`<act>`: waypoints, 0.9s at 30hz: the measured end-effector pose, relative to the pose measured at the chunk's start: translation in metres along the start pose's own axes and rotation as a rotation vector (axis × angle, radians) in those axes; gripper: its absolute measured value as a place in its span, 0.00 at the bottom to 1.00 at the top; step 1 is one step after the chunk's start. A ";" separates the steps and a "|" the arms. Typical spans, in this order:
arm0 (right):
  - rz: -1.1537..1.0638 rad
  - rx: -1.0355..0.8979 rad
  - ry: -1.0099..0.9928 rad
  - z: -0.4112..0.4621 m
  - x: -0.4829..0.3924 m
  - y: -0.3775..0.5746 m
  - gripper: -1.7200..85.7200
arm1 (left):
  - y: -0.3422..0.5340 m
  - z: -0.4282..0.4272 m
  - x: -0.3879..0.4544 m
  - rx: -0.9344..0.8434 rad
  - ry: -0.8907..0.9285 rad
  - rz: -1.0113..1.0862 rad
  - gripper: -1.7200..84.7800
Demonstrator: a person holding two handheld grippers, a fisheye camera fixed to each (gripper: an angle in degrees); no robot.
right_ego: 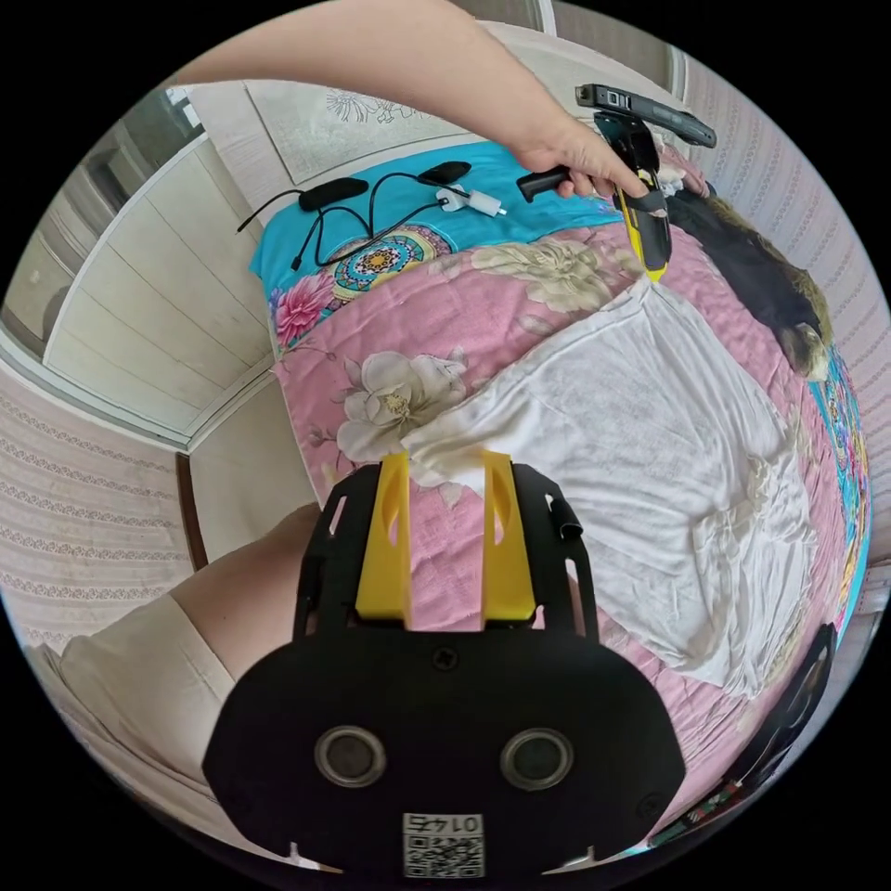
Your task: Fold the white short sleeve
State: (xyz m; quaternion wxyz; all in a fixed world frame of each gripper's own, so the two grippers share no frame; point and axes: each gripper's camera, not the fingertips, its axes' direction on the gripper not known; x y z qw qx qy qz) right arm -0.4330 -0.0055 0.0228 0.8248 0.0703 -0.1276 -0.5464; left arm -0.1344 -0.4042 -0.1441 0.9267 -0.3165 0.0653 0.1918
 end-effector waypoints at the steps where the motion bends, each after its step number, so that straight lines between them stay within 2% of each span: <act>1: 0.002 0.000 -0.001 0.001 0.000 -0.001 0.15 | -0.005 0.003 -0.002 0.001 -0.016 -0.008 0.15; 6: 0.026 -0.029 -0.028 0.011 0.005 -0.005 0.15 | -0.023 0.013 -0.010 -0.011 -0.017 -0.032 0.14; 10: 0.064 -0.030 -0.054 0.012 0.015 -0.003 0.14 | -0.042 0.023 -0.006 -0.055 -0.007 0.036 0.06; 14: 0.076 -0.007 -0.035 0.004 0.025 0.004 0.07 | -0.061 0.025 -0.005 -0.088 0.003 0.048 0.03; 17: 0.072 0.005 -0.045 -0.008 0.034 0.011 0.05 | -0.076 0.021 -0.008 -0.103 0.004 0.037 0.02; 22: 0.112 0.072 -0.182 -0.044 0.068 0.029 0.04 | -0.102 0.008 -0.006 -0.114 0.012 0.042 0.01; 27: 0.274 0.214 -0.347 -0.103 0.145 0.067 0.03 | -0.144 -0.010 0.010 -0.149 0.003 0.090 0.01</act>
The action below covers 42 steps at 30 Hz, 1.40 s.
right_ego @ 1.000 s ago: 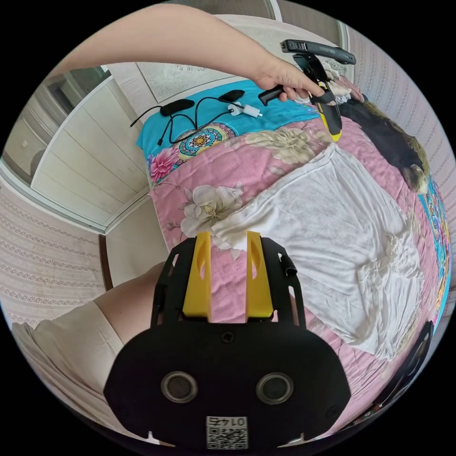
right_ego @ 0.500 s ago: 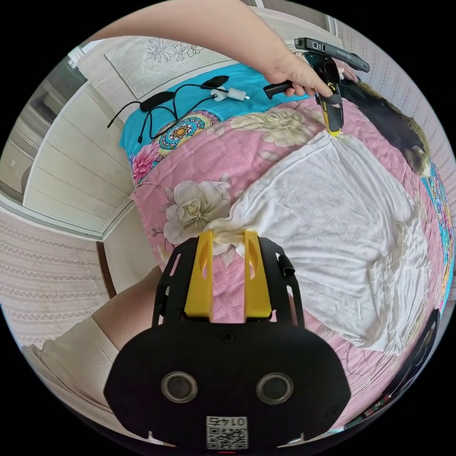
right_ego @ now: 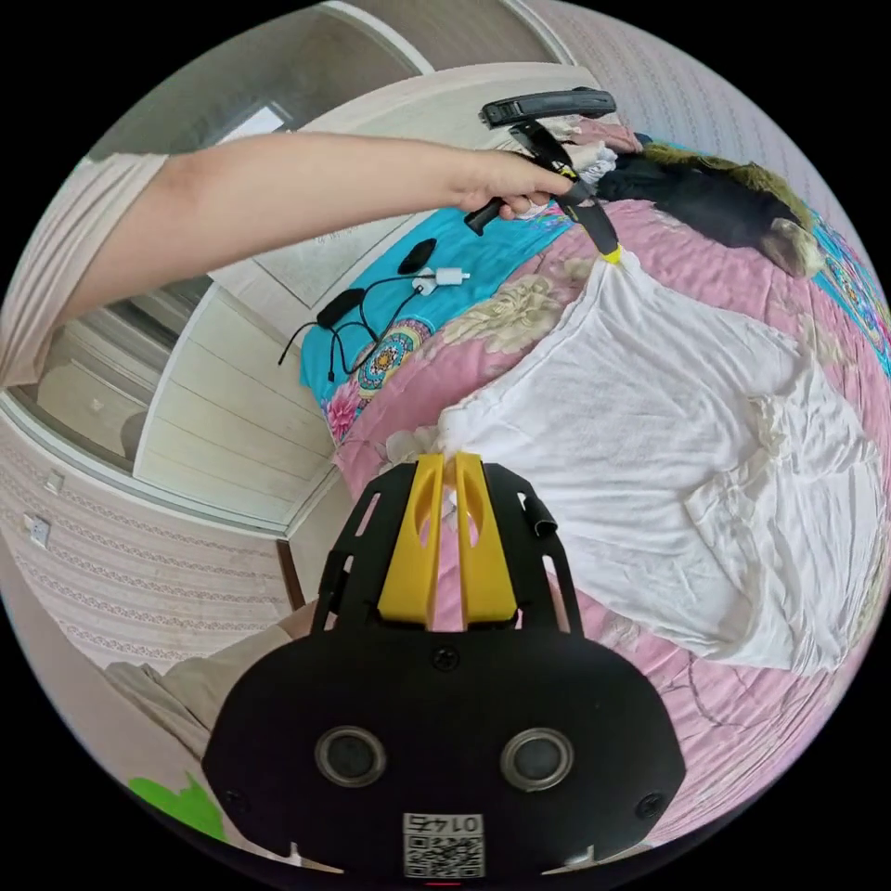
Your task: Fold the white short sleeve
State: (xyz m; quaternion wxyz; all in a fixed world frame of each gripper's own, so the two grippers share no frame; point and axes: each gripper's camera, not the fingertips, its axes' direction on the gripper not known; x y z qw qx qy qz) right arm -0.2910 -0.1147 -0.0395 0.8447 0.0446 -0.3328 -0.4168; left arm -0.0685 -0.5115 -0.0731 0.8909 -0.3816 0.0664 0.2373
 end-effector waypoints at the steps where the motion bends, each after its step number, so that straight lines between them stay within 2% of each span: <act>1: 0.015 0.016 -0.006 -0.010 0.007 0.001 0.03 | -0.012 -0.007 0.003 -0.006 -0.009 0.006 0.01; 7: 0.146 0.155 -0.055 -0.111 0.079 0.024 0.03 | -0.081 -0.042 0.018 0.004 0.046 -0.001 0.01; 13: 0.253 0.305 -0.090 -0.210 0.145 0.066 0.03 | -0.163 -0.070 0.039 0.025 0.217 -0.041 0.01; 19: 0.439 0.448 -0.024 -0.298 0.227 0.128 0.03 | -0.270 -0.081 0.090 0.019 0.308 0.029 0.01; 24: 0.640 0.529 0.041 -0.350 0.305 0.191 0.04 | -0.356 -0.064 0.145 -0.023 0.299 0.103 0.01; 28: 0.730 0.519 0.074 -0.363 0.351 0.220 0.04 | -0.418 -0.041 0.183 -0.026 0.313 0.122 0.02; 30: 0.802 0.503 0.070 -0.365 0.380 0.236 0.05 | -0.439 -0.029 0.196 -0.012 0.292 0.121 0.03; 32: 0.859 0.476 0.061 -0.362 0.400 0.247 0.05 | -0.463 -0.002 0.210 -0.080 0.239 0.106 0.08; 35: 0.914 0.468 0.035 -0.365 0.419 0.262 0.07 | -0.479 0.027 0.219 -0.186 0.155 0.077 0.15; 42: 0.967 0.522 0.040 -0.401 0.436 0.276 0.10 | -0.481 0.009 0.213 -0.077 0.081 0.083 0.16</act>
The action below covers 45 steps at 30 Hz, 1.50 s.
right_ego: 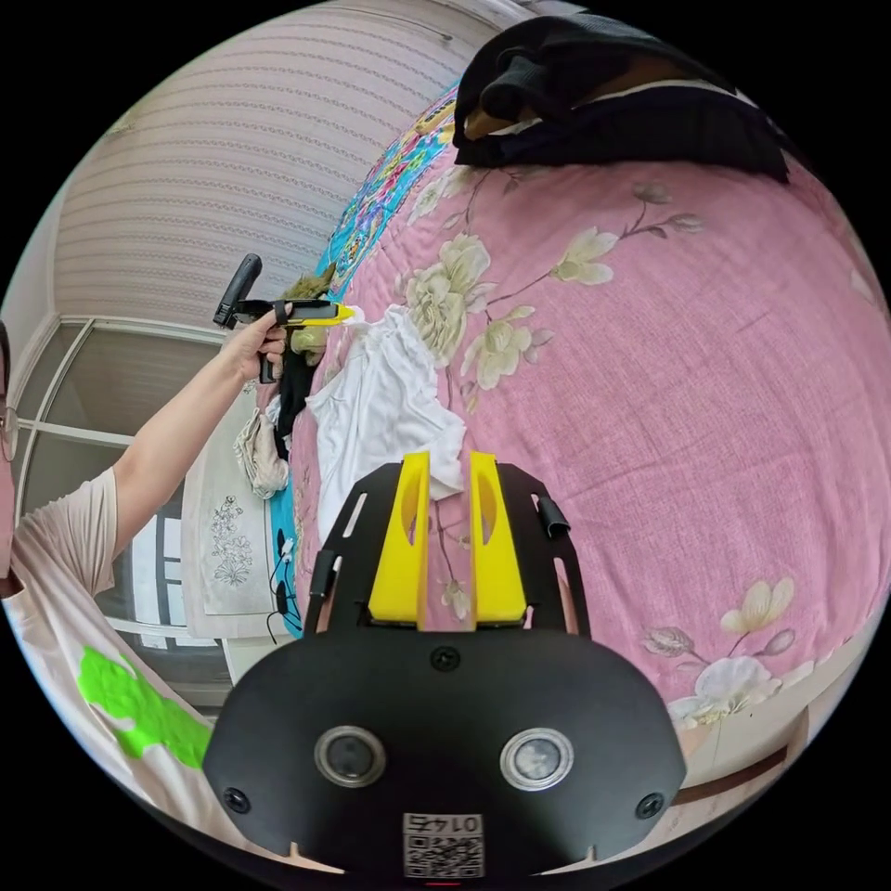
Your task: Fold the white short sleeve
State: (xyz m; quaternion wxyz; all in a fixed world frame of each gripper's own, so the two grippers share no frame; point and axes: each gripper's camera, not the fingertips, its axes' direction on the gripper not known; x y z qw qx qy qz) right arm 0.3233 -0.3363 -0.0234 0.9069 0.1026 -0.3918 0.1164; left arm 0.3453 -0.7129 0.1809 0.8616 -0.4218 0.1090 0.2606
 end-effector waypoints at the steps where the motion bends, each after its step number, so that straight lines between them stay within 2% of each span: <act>1: -0.007 0.004 -0.001 -0.001 -0.002 -0.003 0.10 | 0.000 -0.004 -0.004 0.013 0.030 -0.006 0.16; 3: -0.025 0.006 -0.013 -0.002 -0.009 -0.014 0.10 | -0.005 -0.003 -0.013 0.006 0.183 -0.038 0.16; 5: -0.043 0.001 -0.025 -0.001 -0.016 -0.022 0.10 | -0.014 0.006 -0.025 0.038 0.604 -0.100 0.16; 6: -0.052 -0.002 -0.031 0.000 -0.021 -0.028 0.10 | -0.016 0.009 -0.025 0.040 0.671 -0.103 0.16; 7: -0.057 -0.005 -0.034 0.001 -0.023 -0.030 0.09 | -0.021 0.013 -0.020 0.012 0.625 -0.096 0.16; 8: -0.068 -0.010 -0.033 0.002 -0.028 -0.035 0.09 | -0.024 0.011 -0.011 -0.007 0.421 -0.080 0.17; 10: -0.093 -0.015 -0.020 0.004 -0.035 -0.042 0.09 | -0.023 0.004 -0.001 0.036 0.248 -0.052 0.17; 15: -0.256 -0.042 0.038 0.020 -0.074 -0.087 0.11 | 0.011 -0.020 0.006 0.172 0.146 0.038 0.16; 17: -0.327 -0.044 0.047 0.033 -0.095 -0.112 0.12 | 0.051 -0.027 -0.001 0.258 0.085 0.018 0.16; 21: -0.451 -0.090 0.121 0.085 -0.146 -0.181 0.12 | 0.118 -0.018 -0.025 0.326 0.117 -0.067 0.12; 26: -0.449 -0.121 0.223 0.139 -0.180 -0.235 0.11 | 0.196 0.014 -0.055 0.328 0.192 -0.161 0.08; 29: -0.458 -0.227 0.353 0.172 -0.192 -0.252 0.07 | 0.221 0.029 -0.067 0.323 0.207 -0.205 0.08; 31: -0.450 -0.207 0.432 0.171 -0.191 -0.263 0.05 | 0.233 0.035 -0.073 0.337 0.212 -0.228 0.08; 34: -0.390 -0.126 0.371 0.144 -0.182 -0.287 0.05 | 0.245 0.042 -0.080 0.359 0.226 -0.241 0.07; 38: -0.325 -0.207 0.305 0.137 -0.164 -0.315 0.12 | 0.253 0.055 -0.089 0.358 0.247 -0.270 0.07; 45: -0.357 -0.349 0.214 0.171 -0.174 -0.335 0.19 | 0.259 0.074 -0.097 0.311 0.237 -0.291 0.10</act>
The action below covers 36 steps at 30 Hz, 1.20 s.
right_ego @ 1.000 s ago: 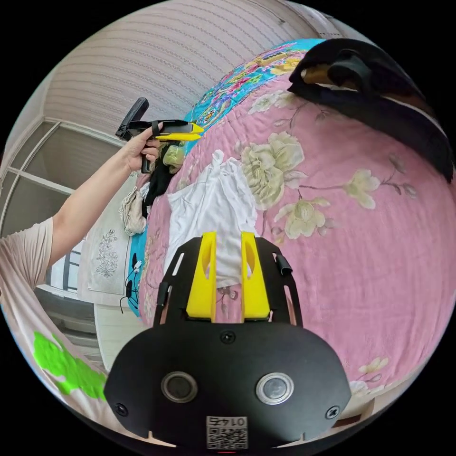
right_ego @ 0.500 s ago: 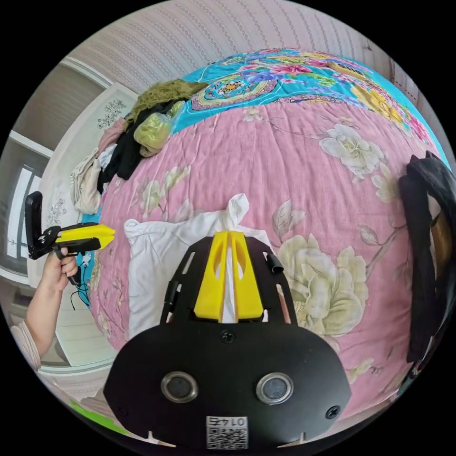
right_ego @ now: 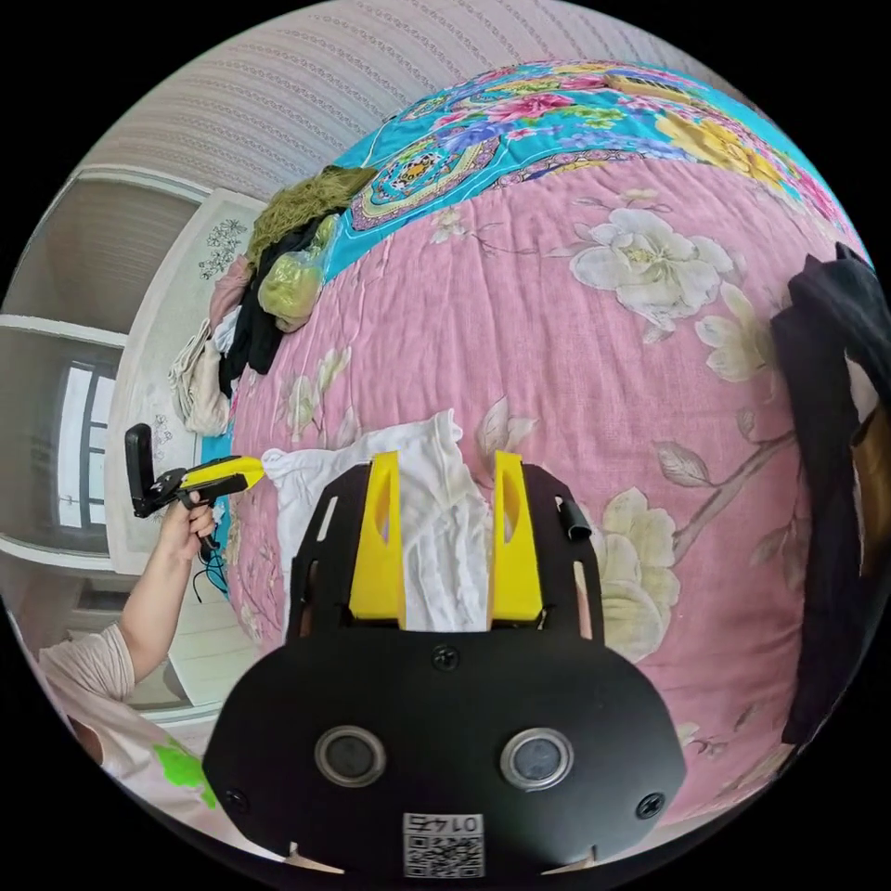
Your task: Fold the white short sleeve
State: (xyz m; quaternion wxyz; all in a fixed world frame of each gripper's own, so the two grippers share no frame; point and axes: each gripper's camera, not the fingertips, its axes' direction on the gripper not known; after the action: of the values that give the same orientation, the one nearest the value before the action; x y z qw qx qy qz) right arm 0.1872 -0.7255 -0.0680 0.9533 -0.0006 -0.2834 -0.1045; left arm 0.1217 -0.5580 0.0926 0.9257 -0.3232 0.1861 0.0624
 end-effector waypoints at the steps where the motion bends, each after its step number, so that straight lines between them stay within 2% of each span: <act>1: -0.006 -0.013 -0.003 0.003 -0.001 -0.003 0.20 | 0.004 0.001 -0.001 -0.005 -0.011 0.002 0.11; 5: -0.048 -0.067 0.053 0.013 -0.012 -0.021 0.21 | 0.016 0.006 -0.004 -0.024 -0.018 0.012 0.14; 8: -0.053 -0.070 -0.016 0.006 -0.012 -0.028 0.18 | 0.021 0.010 -0.007 -0.018 0.014 0.004 0.15; 12: -0.039 -0.130 0.034 0.014 -0.009 -0.039 0.17 | 0.020 0.013 -0.006 0.007 0.002 0.015 0.15; 15: -0.039 -0.146 0.037 0.013 -0.010 -0.046 0.18 | 0.018 0.028 -0.010 -0.047 -0.025 0.011 0.14; 19: -0.012 -0.162 0.016 0.011 -0.006 -0.048 0.18 | 0.030 0.039 -0.023 -0.041 0.023 -0.047 0.12; 26: -0.161 -0.277 0.260 0.030 -0.038 -0.049 0.10 | 0.052 0.048 -0.035 -0.031 0.120 -0.091 0.07; 30: -0.195 -0.368 0.185 0.032 -0.038 -0.050 0.05 | 0.064 0.045 -0.029 -0.026 0.098 -0.062 0.05; 36: -0.178 -0.246 0.069 -0.010 -0.030 -0.044 0.03 | 0.085 0.022 -0.013 0.038 0.089 0.001 0.03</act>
State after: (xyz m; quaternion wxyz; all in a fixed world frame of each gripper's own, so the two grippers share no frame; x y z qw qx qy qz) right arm 0.1594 -0.7628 -0.0957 0.9422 -0.0887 -0.2344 -0.2224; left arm 0.0962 -0.4775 0.0645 0.9224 -0.3082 0.2285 0.0447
